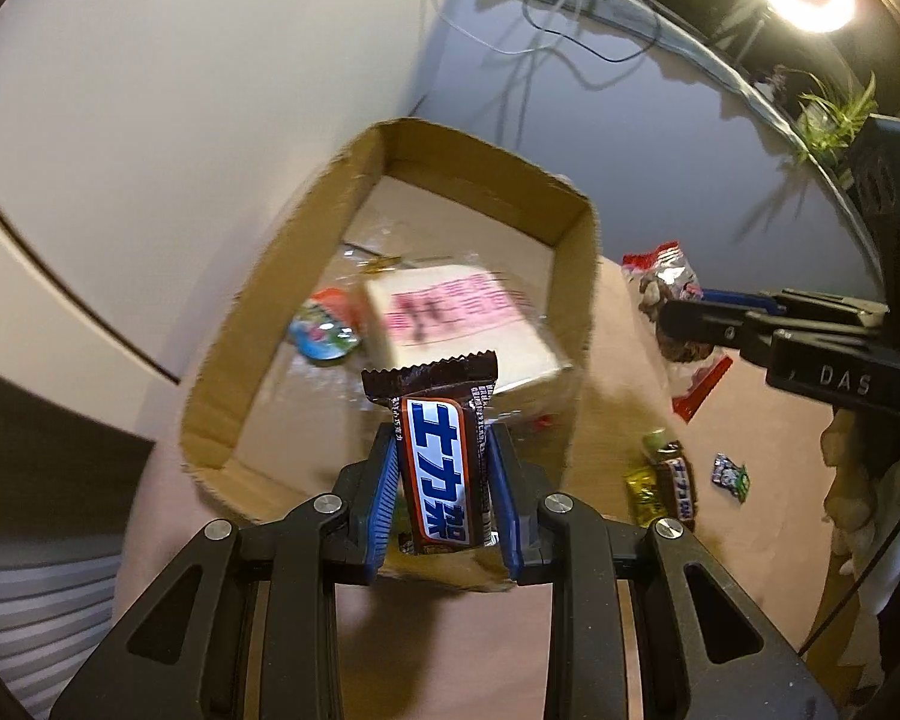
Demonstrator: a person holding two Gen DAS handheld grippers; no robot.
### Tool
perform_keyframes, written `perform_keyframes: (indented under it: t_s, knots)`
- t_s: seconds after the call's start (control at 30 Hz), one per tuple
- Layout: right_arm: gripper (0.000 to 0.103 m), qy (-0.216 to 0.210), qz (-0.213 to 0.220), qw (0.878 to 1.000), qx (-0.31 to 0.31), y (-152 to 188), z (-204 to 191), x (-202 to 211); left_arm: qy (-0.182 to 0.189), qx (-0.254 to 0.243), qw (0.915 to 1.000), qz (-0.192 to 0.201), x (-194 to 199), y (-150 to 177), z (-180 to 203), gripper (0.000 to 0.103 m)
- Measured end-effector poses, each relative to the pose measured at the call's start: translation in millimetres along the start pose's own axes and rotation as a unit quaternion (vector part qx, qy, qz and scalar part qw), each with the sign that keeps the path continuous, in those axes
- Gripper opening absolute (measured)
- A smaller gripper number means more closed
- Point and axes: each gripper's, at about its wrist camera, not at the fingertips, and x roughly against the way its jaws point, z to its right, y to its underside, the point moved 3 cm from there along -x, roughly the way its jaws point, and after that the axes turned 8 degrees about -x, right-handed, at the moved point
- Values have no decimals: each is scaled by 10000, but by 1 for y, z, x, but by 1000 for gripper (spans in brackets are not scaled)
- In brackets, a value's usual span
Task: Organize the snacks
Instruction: 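Carry both snacks over the box and open both tools to release them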
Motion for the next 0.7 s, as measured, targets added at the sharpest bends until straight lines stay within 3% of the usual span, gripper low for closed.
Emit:
perform_keyframes:
  t_s: [0.7]
  knots:
    - [35,-62,-158,9994,288,-33,-41,-32,-240,319,9992,-66,-4,-1,-37,27]
